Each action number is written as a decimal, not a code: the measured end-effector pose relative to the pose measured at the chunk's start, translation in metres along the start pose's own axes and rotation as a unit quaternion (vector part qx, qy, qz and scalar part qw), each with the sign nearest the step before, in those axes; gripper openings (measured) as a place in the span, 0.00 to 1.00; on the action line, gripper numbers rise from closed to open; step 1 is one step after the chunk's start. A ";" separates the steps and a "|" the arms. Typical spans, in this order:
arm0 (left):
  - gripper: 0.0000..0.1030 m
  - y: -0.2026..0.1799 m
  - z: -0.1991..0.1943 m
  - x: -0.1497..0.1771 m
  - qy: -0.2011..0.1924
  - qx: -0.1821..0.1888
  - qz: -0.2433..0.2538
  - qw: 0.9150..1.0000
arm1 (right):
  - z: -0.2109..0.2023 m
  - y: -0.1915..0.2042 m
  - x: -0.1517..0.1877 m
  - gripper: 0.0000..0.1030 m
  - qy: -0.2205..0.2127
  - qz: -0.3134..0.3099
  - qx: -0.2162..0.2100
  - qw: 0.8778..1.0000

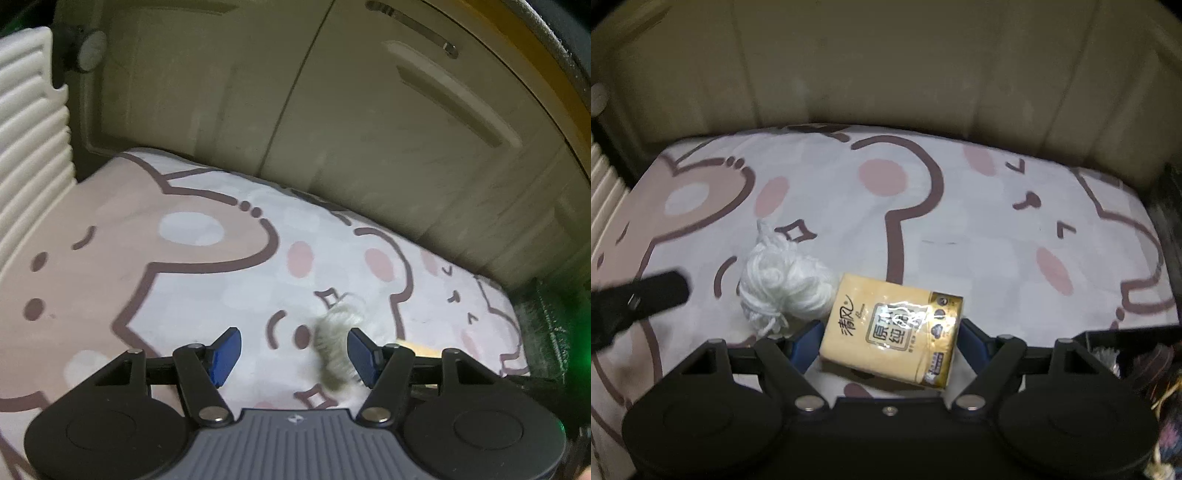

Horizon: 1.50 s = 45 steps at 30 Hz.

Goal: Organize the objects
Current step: 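Close left tool on white yarn while right tool grasps gold tissue pack, then carry white yarn in left tool while right tool carries tissue pack to black box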

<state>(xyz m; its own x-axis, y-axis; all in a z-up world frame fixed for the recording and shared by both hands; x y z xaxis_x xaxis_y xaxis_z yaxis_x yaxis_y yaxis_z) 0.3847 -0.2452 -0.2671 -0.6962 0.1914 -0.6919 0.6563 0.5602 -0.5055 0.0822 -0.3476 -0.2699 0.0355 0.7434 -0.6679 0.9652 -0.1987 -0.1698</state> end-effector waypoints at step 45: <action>0.33 -0.044 -0.007 -0.002 0.020 0.025 0.020 0.999 | -0.062 0.005 0.002 0.75 -0.041 -0.049 -0.076 0.995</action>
<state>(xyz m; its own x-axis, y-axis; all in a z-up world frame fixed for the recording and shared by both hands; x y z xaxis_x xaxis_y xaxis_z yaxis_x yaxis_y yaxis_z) 0.3547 -0.2644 -0.2400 -0.6797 0.2462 -0.6909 0.6967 0.5113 -0.5032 0.1027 -0.3074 -0.2272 -0.0751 0.6983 -0.7118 0.9912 -0.0254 -0.1296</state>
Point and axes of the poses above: each gripper's, at about its wrist camera, not at the fingertips, and z roughly the way its jaws point, y to its left, x to its underside, the point moved 7 cm from there along z, roughly the way its jaws point, and after that the axes turned 12 degrees about -y, right-handed, at the moved point
